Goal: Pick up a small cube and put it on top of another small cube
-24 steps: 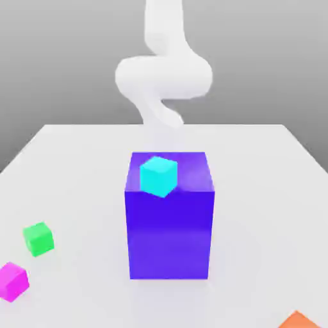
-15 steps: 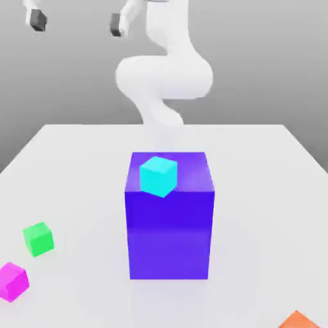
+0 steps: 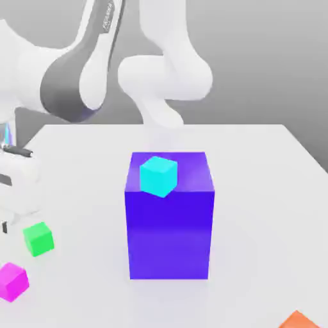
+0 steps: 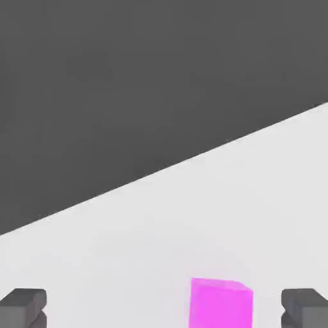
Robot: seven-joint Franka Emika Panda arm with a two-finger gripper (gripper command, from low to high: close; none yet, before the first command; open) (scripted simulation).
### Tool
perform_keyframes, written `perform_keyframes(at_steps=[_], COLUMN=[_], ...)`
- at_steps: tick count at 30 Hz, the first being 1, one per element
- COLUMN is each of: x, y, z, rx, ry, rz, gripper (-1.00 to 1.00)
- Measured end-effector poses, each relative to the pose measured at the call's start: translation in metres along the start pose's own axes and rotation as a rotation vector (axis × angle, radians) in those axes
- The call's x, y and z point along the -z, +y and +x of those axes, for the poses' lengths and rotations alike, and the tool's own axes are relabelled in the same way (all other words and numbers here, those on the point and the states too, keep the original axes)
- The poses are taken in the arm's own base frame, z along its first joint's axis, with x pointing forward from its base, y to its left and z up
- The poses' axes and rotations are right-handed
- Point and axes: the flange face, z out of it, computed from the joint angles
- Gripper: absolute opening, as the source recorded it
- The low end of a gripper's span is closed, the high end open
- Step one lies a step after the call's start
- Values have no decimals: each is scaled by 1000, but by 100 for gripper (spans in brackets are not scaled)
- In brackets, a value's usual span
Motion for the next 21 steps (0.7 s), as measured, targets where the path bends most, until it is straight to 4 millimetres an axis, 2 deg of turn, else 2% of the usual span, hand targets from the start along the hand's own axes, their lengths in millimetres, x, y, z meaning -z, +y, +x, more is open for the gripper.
perform_keyframes(at_steps=[4, 8, 9, 14, 15, 16, 21], x=[-70, -127, -136, -137, -141, -137, -81], y=[40, 49, 50, 50, 51, 50, 50], z=[6, 2, 1, 1, 0, 1, 5], rx=[-52, -61, -61, -61, -61, -62, -77], ry=[-81, -94, -95, -95, -96, -96, -93], rz=[-49, -57, -57, -57, -57, -58, -61], gripper=[0, 0, -100, -100, -100, -100, -100])
